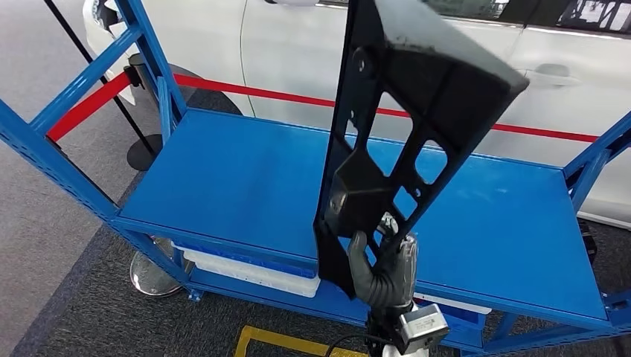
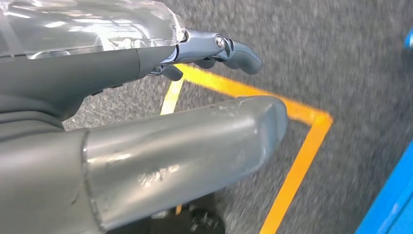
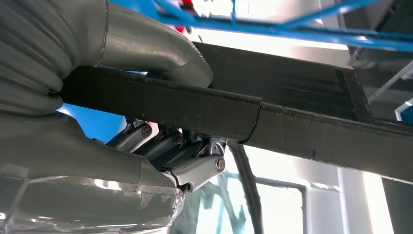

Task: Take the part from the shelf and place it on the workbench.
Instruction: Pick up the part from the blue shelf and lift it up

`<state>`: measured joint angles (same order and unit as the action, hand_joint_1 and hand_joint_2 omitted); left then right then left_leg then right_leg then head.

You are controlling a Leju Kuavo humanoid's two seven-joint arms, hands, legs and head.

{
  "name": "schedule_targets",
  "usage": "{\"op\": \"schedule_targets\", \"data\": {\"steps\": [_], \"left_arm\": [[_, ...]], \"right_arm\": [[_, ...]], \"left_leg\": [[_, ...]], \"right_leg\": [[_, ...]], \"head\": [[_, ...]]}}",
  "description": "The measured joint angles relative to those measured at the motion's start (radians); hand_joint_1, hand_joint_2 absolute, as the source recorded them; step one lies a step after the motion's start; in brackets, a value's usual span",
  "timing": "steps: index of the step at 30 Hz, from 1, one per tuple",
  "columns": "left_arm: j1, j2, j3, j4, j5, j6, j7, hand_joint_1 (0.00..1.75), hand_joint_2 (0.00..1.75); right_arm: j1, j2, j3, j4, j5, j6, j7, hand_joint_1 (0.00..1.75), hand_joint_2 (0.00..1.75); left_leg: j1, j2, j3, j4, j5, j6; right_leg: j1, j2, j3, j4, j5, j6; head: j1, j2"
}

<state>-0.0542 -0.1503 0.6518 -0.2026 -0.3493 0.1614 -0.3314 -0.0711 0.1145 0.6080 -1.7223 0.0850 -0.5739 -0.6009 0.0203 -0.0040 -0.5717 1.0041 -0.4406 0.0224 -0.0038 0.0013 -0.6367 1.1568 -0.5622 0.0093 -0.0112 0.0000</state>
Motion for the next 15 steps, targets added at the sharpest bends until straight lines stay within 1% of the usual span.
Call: {"op": "schedule_targets", "data": {"steps": [1, 2, 3, 4, 5, 6, 7, 8, 9, 10, 11, 12, 13, 14, 15], "left_arm": [[0.0, 0.0, 0.007, 0.0, 0.0, 0.002, 0.001, 0.0, 0.0], [0.001, 0.0, 0.014, 0.0, 0.0, 0.003, 0.003, 0.0, 0.0], [0.001, 0.0, 0.02, 0.0, -0.001, 0.003, 0.004, 0.0, 0.0], [0.002, 0.0, 0.026, 0.0, -0.001, 0.003, 0.005, 0.0, 0.0], [0.002, -0.001, 0.031, 0.0, -0.001, 0.003, 0.008, 0.0, 0.0], [0.003, -0.002, 0.035, 0.0, -0.003, 0.003, 0.011, 0.0, 0.0], [0.003, -0.003, 0.038, 0.0, -0.004, 0.003, 0.014, 0.0, 0.0], [0.002, -0.003, 0.042, 0.0, -0.005, 0.003, 0.016, 0.0, 0.0], [0.002, -0.003, 0.046, 0.0, -0.006, 0.003, 0.019, 0.0, 0.0], [0.002, -0.003, 0.049, 0.0, -0.005, 0.003, 0.021, 0.0, 0.0], [0.003, -0.003, 0.052, 0.0, -0.004, 0.003, 0.023, 0.0, 0.0], [0.003, -0.003, 0.054, 0.0, -0.004, 0.003, 0.025, 0.0, 0.0], [0.004, -0.003, 0.056, 0.0, -0.004, 0.004, 0.027, 0.0, 0.0], [0.004, -0.003, 0.059, 0.0, -0.005, 0.004, 0.03, 0.0, 0.0], [0.004, -0.003, 0.061, 0.0, -0.006, 0.005, 0.032, 0.0, 0.0]], "right_arm": [[0.035, -0.004, -0.008, 0.0, -0.005, 0.027, -0.017, 1.75, 1.75], [0.073, -0.006, -0.018, 0.0, -0.005, 0.055, -0.035, 1.75, 1.75], [0.108, -0.007, -0.028, 0.0, -0.002, 0.08, -0.052, 1.75, 1.75], [0.141, -0.008, -0.038, -0.001, 0.002, 0.103, -0.066, 1.75, 1.75], [0.168, -0.008, -0.046, -0.002, 0.006, 0.12, -0.075, 1.75, 1.75], [0.189, -0.008, -0.052, -0.005, 0.011, 0.132, -0.082, 1.75, 1.75], [0.208, -0.008, -0.057, -0.009, 0.017, 0.141, -0.087, 1.75, 1.75], [0.225, -0.008, -0.062, -0.013, 0.026, 0.146, -0.09, 1.75, 1.75], [0.24, -0.008, -0.066, -0.017, 0.04, 0.146, -0.091, 1.75, 1.75], [0.253, -0.009, -0.07, -0.02, 0.057, 0.143, -0.092, 1.75, 1.75], [0.266, -0.009, -0.074, -0.024, 0.075, 0.137, -0.093, 1.75, 1.75], [0.277, -0.009, -0.077, -0.029, 0.089, 0.13, -0.093, 1.75, 1.75], [0.287, -0.01, -0.08, -0.033, 0.098, 0.123, -0.093, 1.75, 1.75], [0.296, -0.01, -0.083, -0.038, 0.103, 0.117, -0.093, 1.75, 1.75], [0.303, -0.011, -0.085, -0.042, 0.103, 0.111, -0.094, 1.75, 1.75]], "left_leg": [[0.0, 0.0, -0.001, 0.001, 0.001, 0.002], [0.0, 0.0, -0.003, 0.001, 0.001, 0.002], [0.0, -0.001, -0.004, 0.002, 0.001, 0.002], [0.0, -0.001, -0.005, 0.004, 0.001, 0.001], [0.001, -0.002, -0.005, 0.007, -0.001, -0.001], [0.001, -0.002, -0.006, 0.011, -0.002, -0.004], [0.0, -0.002, -0.007, 0.015, -0.004, -0.01], [-0.002, -0.003, -0.008, 0.018, -0.005, -0.016], [-0.003, -0.003, -0.009, 0.02, -0.005, -0.023], [-0.003, -0.004, -0.01, 0.019, -0.002, -0.031], [-0.002, -0.004, -0.011, 0.018, 0.0, -0.038], [0.0, -0.003, -0.015, 0.023, -0.006, -0.043], [0.001, -0.003, -0.023, 0.043, -0.028, -0.047], [0.002, -0.002, -0.037, 0.082, -0.063, -0.051], [0.003, -0.001, -0.056, 0.14, -0.109, -0.053]], "right_leg": [[-0.002, 0.0, -0.032, 0.067, -0.032, 0.003], [-0.005, 0.0, -0.055, 0.116, -0.05, 0.006], [-0.008, 0.0, -0.064, 0.135, -0.049, 0.009], [-0.011, -0.001, -0.053, 0.113, -0.028, 0.011], [-0.015, -0.001, -0.023, 0.055, 0.006, 0.012], [-0.017, -0.001, 0.014, -0.017, 0.035, 0.011], [-0.017, 0.0, 0.045, -0.077, 0.059, 0.009], [-0.015, 0.002, 0.063, -0.115, 0.072, 0.006], [-0.013, 0.004, 0.068, -0.128, 0.076, 0.001], [-0.01, 0.005, 0.067, -0.126, 0.081, -0.005], [-0.01, 0.005, 0.063, -0.128, 0.086, -0.013], [-0.011, 0.004, 0.06, -0.13, 0.092, -0.022], [-0.012, 0.002, 0.054, -0.133, 0.099, -0.031], [-0.013, 0.0, 0.047, -0.136, 0.107, -0.038], [-0.011, -0.002, 0.039, -0.136, 0.113, -0.043]], "head": [[0.001, 0.0], [0.002, 0.0], [0.002, 0.0], [0.002, 0.0], [0.003, 0.0], [0.003, 0.0], [0.003, 0.0], [0.003, 0.0], [0.002, 0.0], [0.002, 0.0], [0.002, 0.0], [0.002, 0.0], [0.0, 0.0], [-0.003, 0.0], [-0.005, 0.0]]}}
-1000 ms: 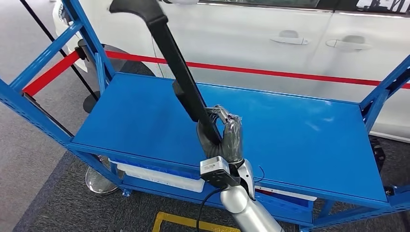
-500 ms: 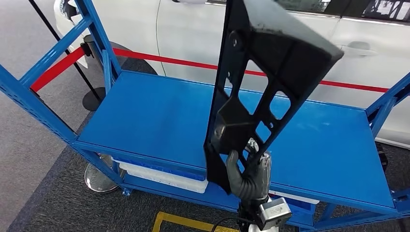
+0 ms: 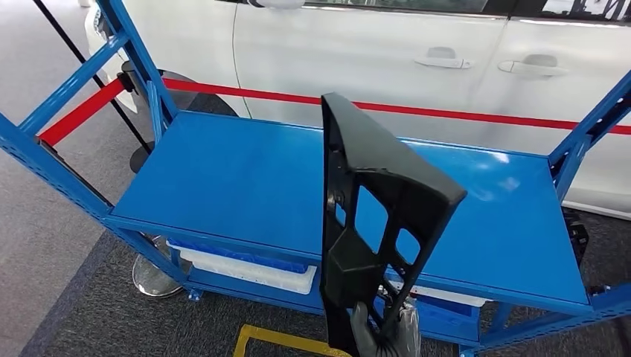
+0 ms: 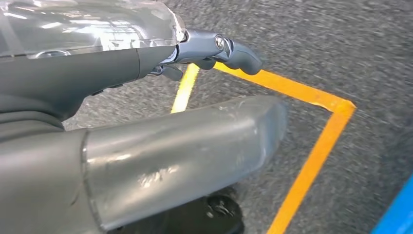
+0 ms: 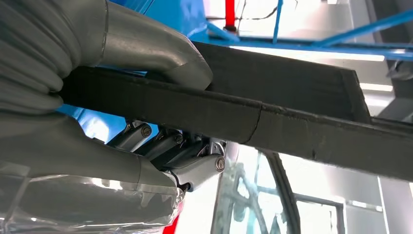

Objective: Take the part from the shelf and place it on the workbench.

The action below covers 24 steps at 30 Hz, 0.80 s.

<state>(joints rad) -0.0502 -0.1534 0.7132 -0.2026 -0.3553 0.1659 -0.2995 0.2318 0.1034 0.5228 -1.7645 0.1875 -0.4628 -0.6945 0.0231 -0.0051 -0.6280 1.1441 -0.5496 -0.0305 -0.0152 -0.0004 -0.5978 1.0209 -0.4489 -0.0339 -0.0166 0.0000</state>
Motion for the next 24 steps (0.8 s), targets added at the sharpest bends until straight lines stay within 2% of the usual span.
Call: {"op": "schedule_targets", "data": {"steps": [1, 2, 3, 4, 5, 7, 8, 9, 11, 12, 13, 14, 16, 17, 18, 19, 20, 21, 22, 23, 24], "left_arm": [[0.0, 0.0, 0.003, 0.0, -0.001, 0.0, 0.003, 0.0, 0.0], [0.0, 0.001, 0.006, 0.0, -0.002, 0.0, 0.005, 0.0, 0.0], [0.0, 0.001, 0.008, 0.0, -0.002, 0.0, 0.007, 0.0, 0.0], [0.0, 0.001, 0.01, 0.0, -0.003, 0.0, 0.008, 0.0, 0.0], [0.0, 0.001, 0.011, 0.0, -0.004, 0.0, 0.008, 0.0, 0.0], [-0.003, 0.002, 0.012, 0.0, -0.008, -0.002, 0.009, 0.0, 0.0], [-0.005, 0.003, 0.012, 0.0, -0.011, -0.003, 0.009, 0.0, 0.0], [-0.005, 0.004, 0.013, -0.001, -0.014, -0.005, 0.01, 0.0, 0.0], [-0.004, 0.005, 0.014, -0.001, -0.018, -0.006, 0.013, 0.0, 0.0], [-0.003, 0.005, 0.014, -0.001, -0.019, -0.006, 0.015, 0.0, 0.0], [-0.003, 0.006, 0.015, 0.0, -0.02, -0.006, 0.017, 0.0, 0.0], [-0.003, 0.006, 0.016, 0.0, -0.021, -0.006, 0.019, 0.0, 0.0], [-0.003, 0.006, 0.018, 0.0, -0.026, -0.007, 0.024, 0.0, 0.0], [-0.003, 0.006, 0.018, 0.0, -0.028, -0.007, 0.026, 0.0, 0.0], [-0.002, 0.006, 0.019, 0.0, -0.03, -0.007, 0.027, 0.0, 0.0], [-0.002, 0.006, 0.019, 0.0, -0.031, -0.007, 0.027, 0.0, 0.0], [-0.001, 0.006, 0.02, 0.0, -0.032, -0.007, 0.028, 0.0, 0.0], [-0.001, 0.006, 0.02, 0.0, -0.032, -0.008, 0.028, 0.0, 0.0], [-0.002, 0.006, 0.02, 0.0, -0.032, -0.008, 0.028, 0.0, 0.0], [-0.002, 0.006, 0.021, 0.0, -0.032, -0.008, 0.028, 0.0, 0.0], [-0.002, 0.006, 0.021, 0.0, -0.032, -0.008, 0.028, 0.0, 0.0]], "right_arm": [[0.006, -0.001, -0.002, -0.003, -0.002, -0.004, 0.0, 1.75, 1.75], [0.012, -0.003, -0.004, -0.006, -0.006, -0.007, 0.0, 1.75, 1.75], [0.017, -0.004, -0.006, -0.008, -0.011, -0.008, 0.0, 1.75, 1.75], [0.02, -0.006, -0.007, -0.01, -0.016, -0.009, 0.0, 1.75, 1.75], [0.023, -0.008, -0.008, -0.013, -0.02, -0.011, 0.0, 1.75, 1.75], [0.028, -0.009, -0.008, -0.02, -0.024, -0.015, 0.0, 1.75, 1.75], [0.029, -0.01, -0.008, -0.024, -0.024, -0.018, 0.0, 1.75, 1.75], [0.03, -0.01, -0.008, -0.026, -0.024, -0.02, 0.0, 1.75, 1.75], [0.031, -0.012, -0.006, -0.028, -0.024, -0.026, 0.0, 1.75, 1.75], [0.031, -0.012, -0.004, -0.029, -0.023, -0.03, 0.0, 1.75, 1.75], [0.032, -0.014, -0.003, -0.031, -0.023, -0.034, 0.0, 1.75, 1.75], [0.032, -0.015, -0.002, -0.032, -0.023, -0.038, 0.0, 1.75, 1.75], [0.032, -0.019, 0.002, -0.035, -0.021, -0.048, 0.0, 1.75, 1.75], [0.032, -0.021, 0.004, -0.035, -0.02, -0.052, 0.0, 1.75, 1.75], [0.032, -0.023, 0.006, -0.035, -0.02, -0.055, 0.0, 1.75, 1.75], [0.032, -0.025, 0.008, -0.035, -0.019, -0.058, 0.0, 1.75, 1.75], [0.032, -0.026, 0.01, -0.035, -0.019, -0.059, 0.0, 1.75, 1.75], [0.031, -0.027, 0.012, -0.035, -0.019, -0.059, 0.0, 1.75, 1.75], [0.03, -0.028, 0.013, -0.035, -0.019, -0.06, 0.0, 1.75, 1.75], [0.029, -0.029, 0.015, -0.036, -0.019, -0.06, 0.0, 1.75, 1.75], [0.029, -0.029, 0.016, -0.036, -0.019, -0.06, 0.0, 1.75, 1.75]], "left_leg": [[0.0, 0.0, -0.02, 0.068, -0.045, -0.002], [0.0, 0.0, -0.031, 0.123, -0.076, -0.003], [0.0, 0.0, -0.029, 0.15, -0.09, -0.002], [-0.001, 0.0, -0.004, 0.134, -0.085, 0.0], [-0.001, 0.0, 0.041, 0.077, -0.066, 0.005], [-0.007, 0.001, 0.145, -0.079, -0.028, 0.017], [-0.011, 0.001, 0.174, -0.129, -0.015, 0.023], [-0.016, 0.001, 0.186, -0.154, -0.008, 0.028], [-0.021, 0.0, 0.177, -0.157, 0.011, 0.038], [-0.02, 0.002, 0.172, -0.16, 0.024, 0.044], [-0.018, 0.005, 0.163, -0.165, 0.039, 0.052], [-0.015, 0.008, 0.15, -0.169, 0.054, 0.059], [-0.014, 0.012, 0.119, -0.17, 0.079, 0.066], [-0.014, 0.013, 0.102, -0.168, 0.091, 0.066], [-0.014, 0.014, 0.086, -0.166, 0.103, 0.064], [-0.013, 0.014, 0.068, -0.162, 0.115, 0.061], [-0.013, 0.015, 0.051, -0.157, 0.125, 0.058], [-0.012, 0.015, 0.035, -0.151, 0.133, 0.054], [-0.013, 0.014, 0.021, -0.144, 0.14, 0.049], [-0.014, 0.013, 0.011, -0.137, 0.146, 0.043], [-0.015, 0.013, 0.005, -0.132, 0.152, 0.037]], "right_leg": [[0.002, -0.001, -0.01, 0.001, 0.007, -0.003], [0.005, -0.002, -0.02, 0.002, 0.014, -0.004], [0.008, -0.002, -0.031, 0.003, 0.022, -0.004], [0.01, -0.002, -0.042, 0.005, 0.03, -0.004], [0.012, -0.002, -0.052, 0.006, 0.038, -0.003], [0.014, -0.002, -0.066, 0.007, 0.056, 0.003], [0.015, -0.002, -0.069, 0.007, 0.064, 0.009], [0.014, -0.003, -0.07, 0.006, 0.072, 0.015], [0.011, -0.003, -0.069, -0.003, 0.091, 0.029], [0.009, -0.002, -0.072, -0.004, 0.091, 0.035], [0.008, -0.001, -0.078, 0.006, 0.071, 0.04], [0.007, 0.0, -0.09, 0.035, 0.032, 0.043], [0.003, 0.001, -0.119, 0.149, -0.08, 0.05], [0.002, 0.001, -0.129, 0.214, -0.118, 0.054], [0.0, 0.001, -0.129, 0.262, -0.132, 0.057], [-0.001, 0.0, -0.114, 0.28, -0.122, 0.059], [-0.003, 0.0, -0.082, 0.263, -0.097, 0.06], [-0.005, 0.0, -0.032, 0.213, -0.074, 0.06], [-0.005, 0.001, 0.03, 0.137, -0.068, 0.059], [-0.004, 0.001, 0.083, 0.066, -0.074, 0.054], [-0.002, 0.002, 0.119, 0.012, -0.086, 0.049]], "head": [[-0.002, 0.0], [-0.002, 0.0], [-0.002, 0.0], [-0.002, 0.0], [-0.002, 0.0], [-0.002, 0.0], [-0.001, 0.0], [-0.001, 0.0], [-0.001, 0.0], [-0.001, 0.0], [0.0, 0.0], [0.003, 0.0], [0.008, 0.0], [0.01, 0.0], [0.011, 0.0], [0.011, 0.0], [0.011, 0.0], [0.011, 0.0], [0.011, 0.0], [0.011, 0.0], [0.012, 0.0]]}}
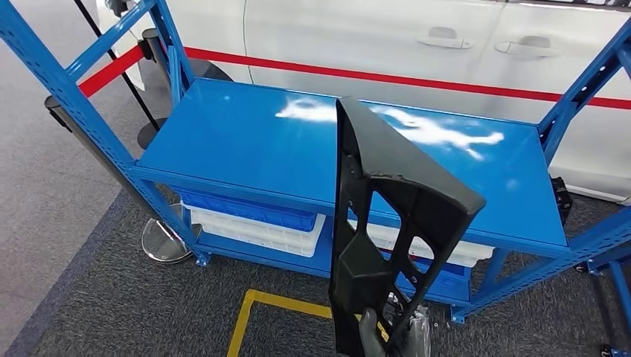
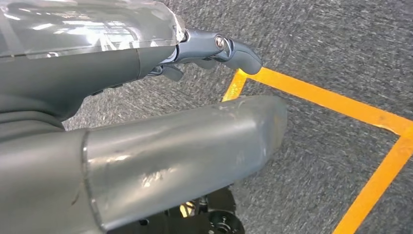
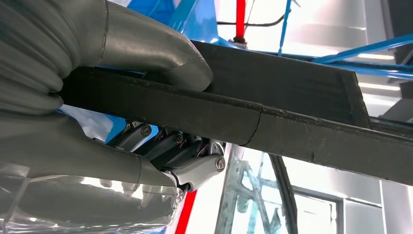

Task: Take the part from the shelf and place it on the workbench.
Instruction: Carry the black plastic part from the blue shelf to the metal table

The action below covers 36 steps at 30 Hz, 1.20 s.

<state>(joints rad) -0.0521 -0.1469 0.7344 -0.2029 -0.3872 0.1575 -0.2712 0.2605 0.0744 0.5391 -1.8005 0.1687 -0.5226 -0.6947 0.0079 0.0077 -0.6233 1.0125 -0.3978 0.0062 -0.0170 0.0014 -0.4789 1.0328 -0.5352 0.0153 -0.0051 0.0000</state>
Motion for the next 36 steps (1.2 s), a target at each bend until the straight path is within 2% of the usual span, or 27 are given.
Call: {"op": "schedule_targets", "data": {"steps": [1, 3, 4, 5, 6, 8, 9, 10, 11, 13, 15, 16, 18, 19, 20, 23, 24, 25, 26, 27, 28, 29, 31, 32, 34, 35, 36], "left_arm": [[0.0, 0.0, 0.001, 0.0, 0.0, 0.0, 0.0, 0.0, 0.0], [0.002, 0.001, 0.004, 0.0, 0.0, 0.0, 0.0, 0.0, 0.0], [0.003, 0.002, 0.006, 0.0, 0.0, 0.0, 0.0, 0.0, 0.0], [0.005, 0.002, 0.008, 0.0, 0.0, -0.001, 0.0, 0.0, 0.0], [0.006, 0.003, 0.009, 0.0, 0.0, -0.002, 0.0, 0.0, 0.0], [0.007, 0.003, 0.009, 0.0, -0.001, -0.006, -0.001, 0.0, 0.0], [0.007, 0.003, 0.009, 0.0, -0.002, -0.008, -0.002, 0.0, 0.0], [0.007, 0.003, 0.01, 0.0, -0.003, -0.01, -0.003, 0.0, 0.0], [0.007, 0.003, 0.01, 0.0, -0.004, -0.012, -0.004, 0.0, 0.0], [0.005, 0.004, 0.011, 0.0, -0.007, -0.016, -0.006, 0.0, 0.0], [0.002, 0.004, 0.011, 0.0, -0.011, -0.019, -0.009, 0.0, 0.0], [0.001, 0.004, 0.011, 0.0, -0.013, -0.02, -0.01, 0.0, 0.0], [0.001, 0.003, 0.012, 0.0, -0.017, -0.023, -0.01, 0.0, 0.0], [0.001, 0.003, 0.012, 0.0, -0.019, -0.025, -0.009, 0.0, 0.0], [0.001, 0.002, 0.013, 0.0, -0.02, -0.028, -0.008, 0.0, 0.0], [0.0, 0.002, 0.014, 0.0, -0.021, -0.034, -0.006, 0.0, 0.0], [0.001, 0.002, 0.014, 0.0, -0.021, -0.035, -0.005, 0.0, 0.0], [0.001, 0.002, 0.014, 0.0, -0.022, -0.037, -0.004, 0.0, 0.0], [0.001, 0.001, 0.014, 0.0, -0.022, -0.039, -0.004, 0.0, 0.0], [0.002, 0.001, 0.014, 0.0, -0.023, -0.041, -0.003, 0.0, 0.0], [0.001, 0.001, 0.014, 0.0, -0.024, -0.044, -0.003, 0.0, 0.0], [0.001, 0.0, 0.014, 0.0, -0.026, -0.046, -0.003, 0.0, 0.0], [0.001, 0.0, 0.014, 0.0, -0.031, -0.05, -0.002, 0.0, 0.0], [0.002, 0.0, 0.014, 0.0, -0.033, -0.051, -0.002, 0.0, 0.0], [0.005, 0.0, 0.014, 0.0, -0.036, -0.053, -0.002, 0.0, 0.0], [0.007, 0.0, 0.014, 0.0, -0.037, -0.054, -0.002, 0.0, 0.0], [0.009, 0.0, 0.014, 0.0, -0.038, -0.055, -0.002, 0.0, 0.0]], "right_arm": [[0.0, 0.0, 0.001, 0.0, 0.0, 0.0, 0.0, 1.75, 1.75], [0.0, -0.001, 0.002, -0.001, 0.001, -0.001, 0.0, 1.75, 1.75], [0.0, -0.001, 0.003, -0.001, 0.001, -0.002, 0.0, 1.75, 1.75], [0.0, -0.001, 0.003, -0.002, 0.001, -0.004, 0.0, 1.75, 1.75], [0.0, -0.001, 0.004, -0.002, 0.002, -0.006, 0.0, 1.75, 1.75], [0.0, -0.001, 0.004, -0.003, 0.003, -0.007, 0.0, 1.75, 1.75], [0.0, -0.001, 0.004, -0.003, 0.003, -0.007, 0.0, 1.75, 1.75], [0.0, -0.002, 0.004, -0.002, 0.003, -0.007, 0.0, 1.75, 1.75], [0.001, -0.003, 0.004, -0.002, 0.003, -0.008, 0.0, 1.75, 1.75], [0.001, -0.005, 0.005, -0.002, 0.004, -0.013, 0.0, 1.75, 1.75], [0.001, -0.006, 0.006, -0.003, 0.006, -0.019, 0.0, 1.75, 1.75], [0.001, -0.006, 0.006, -0.003, 0.007, -0.022, 0.0, 1.75, 1.75], [0.002, -0.008, 0.008, -0.003, 0.011, -0.026, 0.0, 1.75, 1.75], [0.002, -0.008, 0.008, -0.003, 0.013, -0.027, 0.0, 1.75, 1.75], [0.003, -0.009, 0.008, -0.003, 0.014, -0.028, 0.0, 1.75, 1.75], [0.006, -0.012, 0.008, -0.002, 0.018, -0.029, 0.0, 1.75, 1.75], [0.008, -0.013, 0.008, -0.002, 0.019, -0.029, 0.0, 1.75, 1.75], [0.009, -0.014, 0.008, -0.001, 0.019, -0.029, 0.0, 1.75, 1.75], [0.01, -0.014, 0.008, -0.001, 0.02, -0.029, 0.0, 1.75, 1.75], [0.01, -0.015, 0.007, 0.0, 0.02, -0.029, 0.0, 1.75, 1.75], [0.011, -0.015, 0.007, 0.001, 0.021, -0.029, 0.0, 1.75, 1.75], [0.011, -0.015, 0.007, 0.001, 0.022, -0.029, 0.0, 1.75, 1.75], [0.013, -0.015, 0.007, 0.001, 0.024, -0.028, 0.0, 1.75, 1.75], [0.014, -0.015, 0.006, 0.002, 0.024, -0.027, 0.0, 1.75, 1.75], [0.017, -0.015, 0.005, 0.003, 0.023, -0.023, 0.0, 1.75, 1.75], [0.018, -0.015, 0.005, 0.004, 0.022, -0.02, 0.0, 1.75, 1.75], [0.019, -0.015, 0.005, 0.004, 0.021, -0.018, 0.0, 1.75, 1.75]], "left_leg": [[0.0, 0.0, -0.004, 0.003, 0.007, -0.007], [0.003, -0.001, -0.008, 0.002, 0.019, -0.021], [0.006, -0.002, -0.015, 0.011, 0.006, -0.027], [0.008, -0.004, -0.025, 0.036, -0.027, -0.032], [0.01, -0.004, -0.039, 0.08, -0.076, -0.036], [0.011, -0.004, -0.065, 0.205, -0.173, -0.043], [0.011, -0.004, -0.068, 0.257, -0.191, -0.044], [0.011, -0.004, -0.059, 0.283, -0.185, -0.044], [0.011, -0.004, -0.033, 0.275, -0.16, -0.042], [0.009, -0.004, 0.067, 0.16, -0.12, -0.03], [0.002, -0.004, 0.162, 0.018, -0.131, -0.017], [-0.002, -0.005, 0.183, -0.021, -0.141, -0.011], [-0.004, -0.004, 0.18, -0.039, -0.129, 0.001], [-0.003, -0.002, 0.175, -0.044, -0.117, 0.009], [-0.001, 0.001, 0.165, -0.048, -0.103, 0.017], [0.001, 0.005, 0.12, -0.051, -0.065, 0.029], [0.001, 0.006, 0.104, -0.049, -0.052, 0.027], [0.001, 0.006, 0.087, -0.046, -0.041, 0.025], [0.002, 0.006, 0.069, -0.041, -0.03, 0.022], [0.003, 0.006, 0.052, -0.034, -0.021, 0.018], [0.004, 0.006, 0.036, -0.026, -0.014, 0.013], [0.003, 0.005, 0.021, -0.015, -0.008, 0.007], [0.002, 0.004, 0.004, -0.001, 0.004, -0.006], [0.001, 0.003, 0.0, 0.002, 0.011, -0.013], [0.006, 0.002, -0.007, 0.005, 0.015, -0.026], [0.008, 0.001, -0.016, 0.02, -0.006, -0.031], [0.01, 0.0, -0.029, 0.054, -0.046, -0.036]], "right_leg": [[0.003, 0.001, 0.017, -0.03, -0.011, -0.006], [0.005, -0.001, 0.005, -0.035, 0.0, -0.024], [0.004, -0.003, -0.004, -0.035, 0.01, -0.034], [0.003, -0.006, -0.015, -0.037, 0.022, -0.044], [0.003, -0.008, -0.029, -0.038, 0.034, -0.052], [0.007, -0.008, -0.058, -0.036, 0.057, -0.058], [0.01, -0.009, -0.074, -0.035, 0.068, -0.058], [0.012, -0.009, -0.09, -0.032, 0.079, -0.058], [0.014, -0.01, -0.107, -0.028, 0.09, -0.057], [0.016, -0.01, -0.135, -0.02, 0.108, -0.053], [0.018, -0.011, -0.15, -0.014, 0.124, -0.044], [0.018, -0.012, -0.152, -0.014, 0.132, -0.038], [0.015, -0.014, -0.154, -0.018, 0.149, -0.025], [0.014, -0.012, -0.159, -0.013, 0.143, -0.019], [0.014, -0.009, -0.168, 0.005, 0.118, -0.014], [0.009, -0.003, -0.21, 0.157, -0.03, -0.003], [0.007, -0.003, -0.217, 0.213, -0.056, 0.0], [0.004, -0.003, -0.213, 0.249, -0.055, 0.003], [0.002, -0.003, -0.195, 0.254, -0.033, 0.005], [-0.001, -0.003, -0.159, 0.223, -0.003, 0.007], [-0.004, -0.003, -0.107, 0.163, 0.016, 0.008], [-0.004, -0.002, -0.052, 0.088, 0.018, 0.007], [-0.002, -0.001, 0.012, -0.014, -0.005, -0.001], [0.002, 0.0, 0.018, -0.031, -0.011, -0.008], [0.003, -0.002, 0.003, -0.032, 0.003, -0.027], [0.002, -0.004, -0.008, -0.032, 0.014, -0.037], [0.002, -0.006, -0.021, -0.034, 0.026, -0.045]], "head": [[0.001, 0.0], [0.003, 0.0], [0.003, 0.0], [0.0, 0.0], [-0.002, 0.0], [-0.007, 0.0], [-0.007, 0.0], [-0.008, 0.0], [-0.008, 0.0], [-0.008, 0.0], [-0.008, 0.0], [-0.01, 0.0], [-0.014, 0.0], [-0.016, 0.0], [-0.014, 0.0], [-0.007, 0.0], [-0.006, 0.0], [-0.006, 0.0], [-0.006, 0.0], [-0.006, 0.0], [-0.006, 0.0], [-0.006, 0.0], [-0.006, 0.0], [-0.006, 0.0], [-0.005, 0.0], [-0.005, 0.0], [-0.006, 0.0]]}}
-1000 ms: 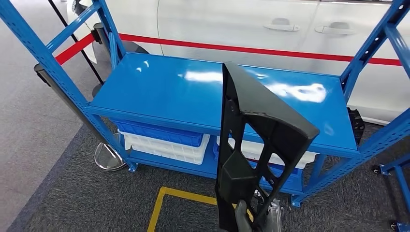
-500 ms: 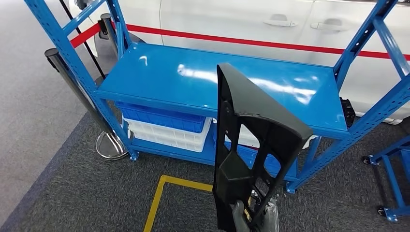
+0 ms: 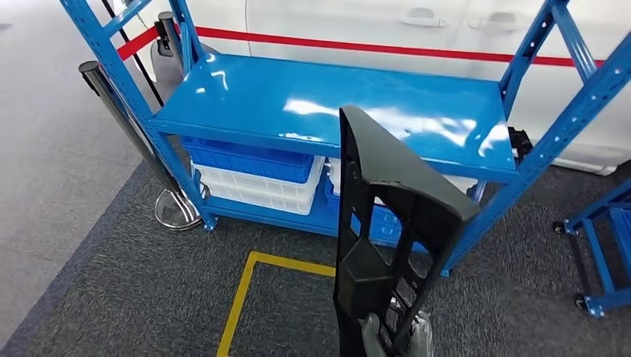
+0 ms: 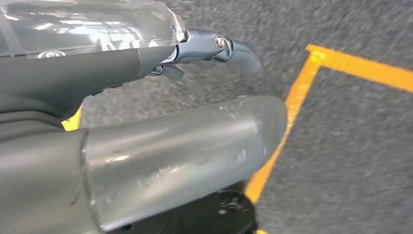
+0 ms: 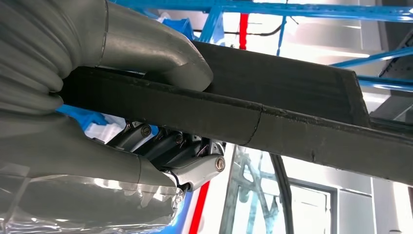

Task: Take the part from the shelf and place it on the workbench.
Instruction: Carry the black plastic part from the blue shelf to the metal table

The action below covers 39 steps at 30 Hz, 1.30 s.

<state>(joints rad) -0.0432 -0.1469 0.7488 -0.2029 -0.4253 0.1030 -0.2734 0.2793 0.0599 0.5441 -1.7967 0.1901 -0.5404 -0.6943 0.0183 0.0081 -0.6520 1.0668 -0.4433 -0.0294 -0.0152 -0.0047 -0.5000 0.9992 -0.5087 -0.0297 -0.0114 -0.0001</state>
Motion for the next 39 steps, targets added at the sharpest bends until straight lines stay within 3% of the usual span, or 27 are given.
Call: {"op": "schedule_targets", "data": {"steps": [2, 3, 4, 5, 7, 9, 11, 13, 14, 15, 17, 18, 19, 21, 22, 23, 25, 26, 28, 29, 31, 33, 34, 35, 36, 37, 39], "left_arm": [[0.001, 0.0, 0.0, 0.0, -0.002, -0.002, 0.0, 0.0, 0.0], [0.001, 0.0, 0.0, 0.0, -0.002, -0.003, 0.0, 0.0, 0.0], [0.001, 0.0, 0.0, 0.0, -0.002, -0.003, 0.0, 0.0, 0.0], [0.001, 0.0, 0.0, 0.0, -0.002, -0.003, 0.0, 0.0, 0.0], [0.001, 0.0, 0.0, 0.0, -0.003, -0.004, 0.0, 0.0, 0.0], [-0.002, 0.002, 0.0, 0.0, -0.004, -0.004, 0.0, 0.0, 0.0], [-0.004, 0.003, 0.0, -0.001, -0.004, -0.005, -0.001, 0.0, 0.0], [-0.003, 0.002, 0.0, -0.001, -0.004, -0.005, -0.001, 0.0, 0.0], [-0.003, 0.002, 0.0, -0.001, -0.005, -0.005, -0.001, 0.0, 0.0], [-0.002, 0.001, 0.0, 0.0, -0.005, -0.005, 0.0, 0.0, 0.0], [-0.003, 0.001, 0.001, 0.0, -0.005, -0.005, 0.0, 0.0, 0.0], [-0.002, 0.001, 0.001, 0.0, -0.005, -0.005, 0.0, 0.0, 0.0], [-0.002, 0.001, 0.001, 0.0, -0.005, -0.005, 0.0, 0.0, 0.0], [-0.002, 0.001, 0.001, 0.0, -0.005, -0.005, 0.0, 0.0, 0.0], [-0.002, 0.001, 0.001, 0.0, -0.005, -0.005, 0.0, 0.0, 0.0], [-0.001, 0.0, 0.001, 0.0, -0.006, -0.005, 0.0, 0.0, 0.0], [0.0, -0.001, 0.001, 0.0, -0.01, -0.006, 0.0, 0.0, 0.0], [0.002, -0.001, 0.002, -0.001, -0.013, -0.007, -0.001, 0.0, 0.0], [0.003, -0.001, 0.002, -0.001, -0.015, -0.009, -0.003, 0.0, 0.0], [0.002, -0.001, 0.003, -0.001, -0.014, -0.01, -0.004, 0.0, 0.0], [0.002, -0.001, 0.005, -0.001, -0.014, -0.011, -0.005, 0.0, 0.0], [0.003, -0.002, 0.007, -0.001, -0.015, -0.011, -0.006, 0.0, 0.0], [0.003, -0.002, 0.007, -0.001, -0.015, -0.011, -0.006, 0.0, 0.0], [0.003, -0.002, 0.008, -0.001, -0.015, -0.01, -0.006, 0.0, 0.0], [0.003, -0.002, 0.008, -0.001, -0.015, -0.01, -0.006, 0.0, 0.0], [0.003, -0.002, 0.008, -0.001, -0.015, -0.01, -0.006, 0.0, 0.0], [0.002, -0.001, 0.008, -0.001, -0.015, -0.01, -0.006, 0.0, 0.0]], "right_arm": [[0.001, 0.0, 0.0, 0.0, -0.001, 0.006, 0.0, 1.75, 1.75], [0.002, 0.0, -0.001, 0.0, -0.001, 0.008, 0.0, 1.75, 1.75], [0.003, 0.0, -0.001, 0.0, -0.001, 0.01, 0.0, 1.75, 1.75], [0.003, 0.0, -0.002, 0.0, -0.002, 0.012, 0.0, 1.75, 1.75], [0.004, 0.0, -0.003, 0.0, -0.004, 0.016, 0.0, 1.75, 1.75], [0.006, 0.001, -0.004, 0.0, -0.006, 0.021, 0.0, 1.75, 1.75], [0.008, 0.001, -0.006, 0.0, -0.007, 0.026, 0.0, 1.75, 1.75], [0.009, 0.001, -0.008, 0.0, -0.007, 0.032, 0.0, 1.75, 1.75], [0.01, 0.001, -0.01, 0.0, -0.007, 0.034, 0.0, 1.75, 1.75], [0.011, 0.001, -0.012, -0.001, -0.007, 0.035, 0.0, 1.75, 1.75], [0.014, 0.001, -0.015, -0.001, -0.008, 0.038, 0.0, 1.75, 1.75], [0.014, 0.002, -0.016, 0.0, -0.008, 0.04, 0.0, 1.75, 1.75], [0.015, 0.002, -0.017, 0.0, -0.008, 0.042, 0.0, 1.75, 1.75], [0.016, 0.002, -0.018, 0.0, -0.009, 0.045, 0.0, 1.75, 1.75], [0.017, 0.002, -0.018, 0.0, -0.009, 0.047, 0.0, 1.75, 1.75], [0.016, 0.002, -0.018, 0.0, -0.011, 0.05, 0.0, 1.75, 1.75], [0.016, 0.004, -0.019, 0.0, -0.015, 0.061, 0.0, 1.75, 1.75], [0.016, 0.005, -0.021, 0.0, -0.018, 0.067, 0.0, 1.75, 1.75], [0.017, 0.008, -0.023, 0.0, -0.021, 0.075, 0.0, 1.75, 1.75], [0.018, 0.009, -0.024, 0.0, -0.021, 0.078, 0.0, 1.75, 1.75], [0.018, 0.01, -0.025, 0.0, -0.022, 0.082, 0.0, 1.75, 1.75], [0.019, 0.011, -0.026, 0.0, -0.022, 0.084, 0.0, 1.75, 1.75], [0.019, 0.011, -0.027, 0.0, -0.022, 0.084, 0.0, 1.75, 1.75], [0.02, 0.011, -0.027, 0.0, -0.022, 0.084, 0.0, 1.75, 1.75], [0.02, 0.011, -0.028, 0.0, -0.022, 0.084, 0.0, 1.75, 1.75], [0.02, 0.011, -0.028, 0.0, -0.022, 0.084, 0.0, 1.75, 1.75], [0.02, 0.012, -0.028, 0.0, -0.022, 0.084, 0.0, 1.75, 1.75]], "left_leg": [[0.002, 0.0, -0.03, 0.117, -0.104, -0.006], [0.002, 0.0, -0.04, 0.18, -0.137, -0.008], [0.002, 0.0, -0.038, 0.223, -0.144, -0.008], [0.001, -0.001, -0.022, 0.236, -0.128, -0.006], [-0.001, -0.001, 0.061, 0.156, -0.075, 0.005], [-0.009, -0.001, 0.174, -0.001, -0.076, 0.021], [-0.018, -0.001, 0.225, -0.09, -0.097, 0.031], [-0.019, 0.001, 0.215, -0.102, -0.079, 0.041], [-0.017, 0.003, 0.205, -0.105, -0.065, 0.048], [-0.015, 0.005, 0.192, -0.11, -0.05, 0.055], [-0.014, 0.007, 0.16, -0.11, -0.023, 0.064], [-0.014, 0.007, 0.144, -0.108, -0.012, 0.064], [-0.015, 0.008, 0.127, -0.104, -0.001, 0.062], [-0.014, 0.008, 0.092, -0.092, 0.019, 0.057], [-0.013, 0.01, 0.074, -0.083, 0.027, 0.054], [-0.014, 0.011, 0.059, -0.073, 0.033, 0.05], [-0.016, 0.017, 0.04, -0.055, 0.041, 0.041], [-0.016, 0.021, 0.037, -0.051, 0.047, 0.034], [-0.013, 0.03, 0.033, -0.05, 0.055, 0.019], [-0.011, 0.028, 0.028, -0.044, 0.044, 0.012], [-0.007, 0.015, 0.005, 0.018, -0.027, 0.0], [-0.006, 0.004, -0.028, 0.141, -0.117, -0.006], [-0.006, 0.002, -0.037, 0.194, -0.138, -0.007], [-0.006, 0.001, -0.033, 0.22, -0.136, -0.005], [-0.006, -0.002, -0.011, 0.208, -0.117, -0.002], [-0.007, -0.008, 0.031, 0.155, -0.09, 0.004], [-0.008, -0.05, 0.133, 0.003, -0.063, 0.02]], "right_leg": [[0.003, -0.001, -0.029, 0.001, 0.023, -0.008], [0.006, -0.002, -0.045, 0.003, 0.035, -0.008], [0.008, -0.002, -0.062, 0.005, 0.047, -0.009], [0.01, -0.003, -0.078, 0.007, 0.059, -0.008], [0.014, -0.003, -0.108, 0.013, 0.08, -0.006], [0.018, -0.003, -0.127, 0.018, 0.098, 0.0], [0.015, -0.005, -0.132, 0.017, 0.116, 0.013], [0.011, -0.006, -0.135, 0.014, 0.128, 0.026], [0.011, -0.004, -0.143, 0.025, 0.111, 0.032], [0.01, -0.001, -0.153, 0.05, 0.075, 0.036], [0.007, 0.002, -0.181, 0.155, -0.033, 0.043], [0.005, 0.003, -0.191, 0.217, -0.07, 0.047], [0.003, 0.003, -0.194, 0.266, -0.083, 0.05], [0.0, 0.002, -0.157, 0.276, -0.042, 0.053], [-0.001, 0.0, -0.113, 0.23, -0.014, 0.054], [-0.001, -0.009, -0.059, 0.16, -0.005, 0.053], [0.005, -0.024, 0.021, 0.037, -0.024, 0.044], [0.009, -0.027, 0.035, 0.008, -0.037, 0.037], [0.011, -0.016, 0.027, 0.001, -0.029, 0.02], [0.01, -0.01, 0.019, -0.001, -0.02, 0.011], [0.008, 0.001, -0.002, -0.005, 0.002, -0.003], [0.01, 0.015, -0.027, -0.004, 0.022, -0.008], [0.012, 0.024, -0.04, -0.003, 0.032, -0.008], [0.013, 0.033, -0.052, -0.001, 0.041, -0.007], [0.014, 0.043, -0.063, 0.0, 0.05, -0.005], [0.015, 0.053, -0.072, 0.002, 0.057, -0.004], [0.015, 0.072, -0.085, 0.004, 0.071, 0.002]], "head": [[-0.003, 0.0], [-0.005, 0.0], [-0.005, 0.0], [-0.005, 0.0], [-0.005, 0.0], [-0.005, 0.0], [-0.006, 0.0], [-0.009, 0.0], [-0.009, 0.0], [-0.007, 0.0], [-0.003, 0.0], [-0.001, 0.0], [-0.001, 0.0], [0.0, 0.0], [0.001, 0.0], [0.001, 0.0], [0.001, 0.0], [0.002, 0.0], [0.002, 0.0], [0.001, 0.0], [-0.002, 0.0], [-0.005, 0.0], [-0.004, 0.0], [-0.005, 0.0], [-0.005, 0.0], [-0.005, 0.0], [-0.004, 0.0]]}}
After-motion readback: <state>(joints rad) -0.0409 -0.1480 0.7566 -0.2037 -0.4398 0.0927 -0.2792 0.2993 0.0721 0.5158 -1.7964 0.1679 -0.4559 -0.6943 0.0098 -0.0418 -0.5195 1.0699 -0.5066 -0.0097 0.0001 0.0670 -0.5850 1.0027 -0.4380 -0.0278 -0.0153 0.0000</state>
